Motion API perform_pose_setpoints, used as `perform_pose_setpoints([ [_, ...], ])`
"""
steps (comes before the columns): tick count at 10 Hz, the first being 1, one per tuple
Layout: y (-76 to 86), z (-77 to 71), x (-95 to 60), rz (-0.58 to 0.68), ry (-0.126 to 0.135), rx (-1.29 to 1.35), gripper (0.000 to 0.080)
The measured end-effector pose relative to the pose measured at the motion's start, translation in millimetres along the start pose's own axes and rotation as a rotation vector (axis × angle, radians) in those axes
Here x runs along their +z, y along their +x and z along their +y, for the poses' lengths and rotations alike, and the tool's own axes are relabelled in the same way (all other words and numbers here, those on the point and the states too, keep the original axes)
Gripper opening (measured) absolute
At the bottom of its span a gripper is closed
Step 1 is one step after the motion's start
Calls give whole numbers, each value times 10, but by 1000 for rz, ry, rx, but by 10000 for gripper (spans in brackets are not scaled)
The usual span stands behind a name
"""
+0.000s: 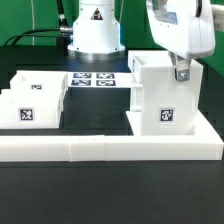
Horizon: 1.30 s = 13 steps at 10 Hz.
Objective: Assemble drawer
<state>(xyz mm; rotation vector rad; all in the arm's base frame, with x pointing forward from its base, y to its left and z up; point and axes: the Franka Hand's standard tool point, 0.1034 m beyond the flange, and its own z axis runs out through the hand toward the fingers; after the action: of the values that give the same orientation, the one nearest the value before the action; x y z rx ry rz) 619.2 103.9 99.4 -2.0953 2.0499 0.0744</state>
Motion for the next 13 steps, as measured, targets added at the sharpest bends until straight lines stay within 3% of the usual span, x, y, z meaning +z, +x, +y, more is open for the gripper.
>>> perform_pose_setpoints([
  [5, 5, -231, 20, -3, 15, 0, 41],
  [8, 14, -286, 31, -2, 21, 1, 41],
  [9, 16, -350, 32, -5, 14, 1, 41],
  [12, 12, -345, 35, -6, 7, -6, 44],
  [13, 8, -345, 35, -7, 7, -9, 280],
])
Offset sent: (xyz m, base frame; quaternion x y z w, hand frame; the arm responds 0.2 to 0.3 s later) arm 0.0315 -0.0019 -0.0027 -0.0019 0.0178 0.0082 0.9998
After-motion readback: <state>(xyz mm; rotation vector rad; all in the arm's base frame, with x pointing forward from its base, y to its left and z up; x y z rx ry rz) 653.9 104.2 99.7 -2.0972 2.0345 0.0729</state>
